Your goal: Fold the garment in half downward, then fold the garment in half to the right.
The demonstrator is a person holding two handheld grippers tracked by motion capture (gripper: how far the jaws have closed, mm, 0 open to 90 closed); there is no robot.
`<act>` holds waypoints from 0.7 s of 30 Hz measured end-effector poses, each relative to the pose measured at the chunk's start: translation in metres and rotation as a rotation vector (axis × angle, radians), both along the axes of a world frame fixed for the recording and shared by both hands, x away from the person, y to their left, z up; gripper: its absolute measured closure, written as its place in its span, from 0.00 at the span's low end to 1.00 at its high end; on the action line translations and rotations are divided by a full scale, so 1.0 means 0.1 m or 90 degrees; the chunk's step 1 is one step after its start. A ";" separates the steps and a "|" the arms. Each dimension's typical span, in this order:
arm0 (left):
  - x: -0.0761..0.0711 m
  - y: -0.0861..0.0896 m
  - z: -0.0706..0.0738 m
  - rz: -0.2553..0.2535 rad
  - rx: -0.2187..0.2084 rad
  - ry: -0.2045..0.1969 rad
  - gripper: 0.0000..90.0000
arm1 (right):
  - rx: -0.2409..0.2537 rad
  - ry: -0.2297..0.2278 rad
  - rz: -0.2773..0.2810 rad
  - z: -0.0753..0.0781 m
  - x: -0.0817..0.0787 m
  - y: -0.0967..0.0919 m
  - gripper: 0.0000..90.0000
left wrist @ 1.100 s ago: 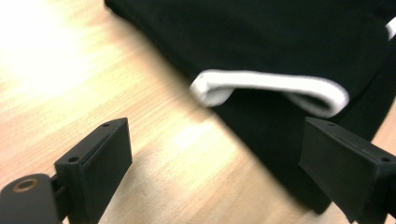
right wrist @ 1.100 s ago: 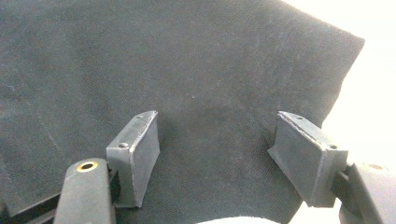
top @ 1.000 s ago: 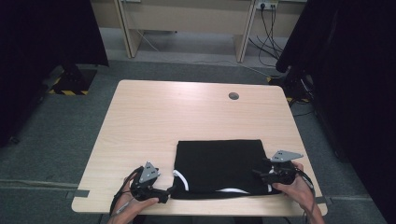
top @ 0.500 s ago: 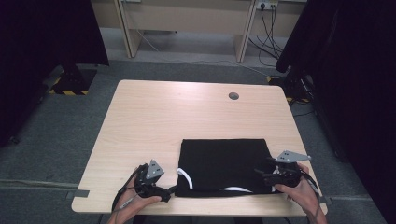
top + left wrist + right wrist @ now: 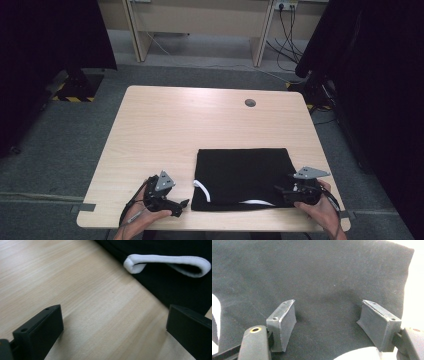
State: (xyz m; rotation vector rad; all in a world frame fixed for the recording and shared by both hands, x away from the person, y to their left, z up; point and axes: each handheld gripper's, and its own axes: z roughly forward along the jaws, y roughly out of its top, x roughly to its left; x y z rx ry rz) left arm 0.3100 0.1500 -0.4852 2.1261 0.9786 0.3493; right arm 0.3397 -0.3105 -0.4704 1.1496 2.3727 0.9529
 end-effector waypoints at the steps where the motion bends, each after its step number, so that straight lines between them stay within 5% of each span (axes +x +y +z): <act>1: 0.00 0.01 0.00 0.002 -0.005 0.003 0.00 | 0.003 0.001 -0.007 0.00 0.00 -0.01 0.33; 11: -0.02 0.01 0.00 -0.011 0.004 0.001 0.00 | -0.004 0.006 -0.059 0.01 -0.05 -0.06 0.33; 21: -0.06 -0.03 0.00 -0.014 0.002 -0.008 0.01 | -0.001 0.006 -0.058 0.01 -0.06 -0.07 0.33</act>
